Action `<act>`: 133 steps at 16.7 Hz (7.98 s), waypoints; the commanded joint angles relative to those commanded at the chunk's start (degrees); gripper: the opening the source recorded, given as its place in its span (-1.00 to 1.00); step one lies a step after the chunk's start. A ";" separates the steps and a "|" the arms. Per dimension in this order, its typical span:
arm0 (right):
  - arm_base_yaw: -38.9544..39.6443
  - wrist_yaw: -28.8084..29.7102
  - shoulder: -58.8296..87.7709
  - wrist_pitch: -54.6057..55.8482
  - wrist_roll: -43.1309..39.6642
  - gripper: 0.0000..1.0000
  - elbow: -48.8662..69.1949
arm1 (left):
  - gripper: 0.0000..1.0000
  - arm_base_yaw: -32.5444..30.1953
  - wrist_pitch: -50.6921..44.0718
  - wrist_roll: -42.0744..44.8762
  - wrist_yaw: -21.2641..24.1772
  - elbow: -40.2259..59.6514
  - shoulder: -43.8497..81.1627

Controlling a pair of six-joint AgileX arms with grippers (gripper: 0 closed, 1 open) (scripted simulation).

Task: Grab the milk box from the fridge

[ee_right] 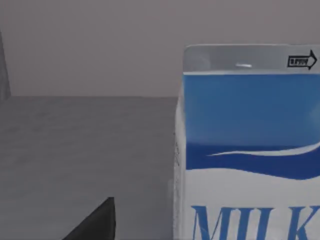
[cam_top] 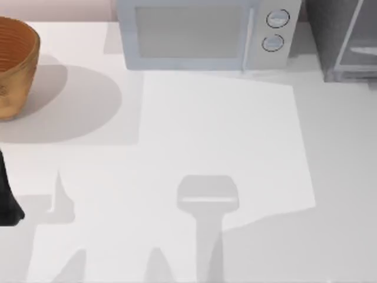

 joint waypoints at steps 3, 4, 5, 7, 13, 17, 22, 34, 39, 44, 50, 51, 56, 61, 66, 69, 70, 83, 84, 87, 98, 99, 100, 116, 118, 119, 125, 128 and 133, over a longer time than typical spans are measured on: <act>0.75 0.80 3.02 -3.89 -0.03 1.00 7.53 | 1.00 0.00 0.00 0.00 0.00 0.00 0.00; 1.01 1.06 3.95 -5.20 -0.04 1.00 9.85 | 1.00 0.00 0.00 0.00 0.00 0.00 0.00; 1.23 1.30 4.69 -6.34 -0.05 1.00 11.61 | 1.00 0.00 0.00 0.00 0.00 0.00 0.00; 1.50 1.57 5.39 -7.65 -0.07 1.00 13.30 | 1.00 0.00 0.00 0.00 0.00 0.00 0.00; 1.51 1.58 5.40 -7.69 -0.07 0.55 13.35 | 1.00 0.00 0.00 0.00 0.00 0.00 0.00; 1.51 1.58 5.40 -7.69 -0.07 -0.06 13.35 | 1.00 0.00 0.00 0.00 0.00 0.00 0.00; 1.51 1.58 5.40 -7.69 -0.07 -0.81 13.35 | 1.00 0.00 0.00 0.00 0.00 0.00 0.00; 1.28 1.65 4.31 -8.67 0.08 -1.00 13.17 | 1.00 0.00 0.00 0.00 0.00 0.00 0.00; 1.39 1.50 -0.64 -13.49 0.01 -1.00 13.11 | 1.00 0.00 0.00 0.00 0.00 0.00 0.00; 1.33 1.52 -2.42 -15.24 0.09 -1.00 13.18 | 1.00 0.00 0.00 0.00 0.00 0.00 0.00; 0.47 0.82 -5.17 -12.22 -0.12 -1.00 6.82 | 1.00 0.00 0.00 0.00 0.00 0.00 0.00; 0.16 0.53 -6.37 -11.04 -0.13 -1.00 4.27 | 1.00 0.00 0.00 0.00 0.00 0.00 0.00; -1.35 -1.22 -13.31 -4.40 0.18 -1.00 -9.30 | 1.00 0.00 0.00 0.00 0.00 0.00 0.00; -1.98 -2.00 -16.40 -1.41 0.33 -1.00 -14.63 | 1.00 0.00 0.00 0.00 0.00 0.00 0.00; -1.91 -1.53 -17.82 -2.80 0.76 -1.00 -14.98 | 1.00 0.00 0.00 0.00 0.00 0.00 0.00; -2.65 0.13 -24.99 -7.66 1.86 -1.00 -17.28 | 1.00 0.00 0.00 0.00 0.00 0.00 0.00; -2.87 0.91 -28.57 -10.01 2.31 -1.00 -18.51 | 1.00 0.00 0.00 0.00 0.00 0.00 0.00; 4.99 11.59 -105.89 -55.22 4.23 -1.00 -50.98 | 1.00 0.00 0.00 0.00 0.00 0.00 0.00; 6.39 12.01 -111.41 -58.03 3.78 -1.00 -53.51 | 1.00 0.00 0.00 0.00 0.00 0.00 0.00; 10.59 12.88 -125.05 -64.88 2.16 -1.00 -60.00 | 1.00 0.00 0.00 0.00 0.00 0.00 0.00; 15.26 13.32 -136.43 -70.49 0.05 -1.00 -65.89 | 1.00 0.00 0.00 0.00 0.00 0.00 0.00; 15.30 13.27 -136.23 -70.35 0.04 -1.00 -65.83 | 1.00 0.00 0.00 0.00 0.00 0.00 0.00; 15.51 13.05 -135.31 -69.66 0.01 -1.00 -65.55 | 1.00 0.00 0.00 0.00 0.00 0.00 0.00; 22.54 5.73 -94.00 -39.92 0.48 -1.00 -53.63 | 1.00 0.00 0.00 0.00 0.00 0.00 0.00; 23.33 4.90 -88.53 -35.93 0.54 -1.00 -52.01 | 1.00 0.00 0.00 0.00 0.00 0.00 0.00; 23.66 4.55 -85.79 -33.94 0.53 -1.00 -51.21 | 1.00 0.00 0.00 0.00 0.00 0.00 0.00; 26.20 1.89 -69.21 -22.12 0.64 -1.00 -46.52 | 1.00 0.00 0.00 0.00 0.00 0.00 0.00; 27.62 0.42 -60.94 -16.20 0.89 -1.00 -44.16 | 1.00 0.00 0.00 0.00 0.00 0.00 0.00; 29.89 -1.95 -47.29 -6.18 0.98 -1.00 -40.07 | 1.00 0.00 0.00 0.00 0.00 0.00 0.00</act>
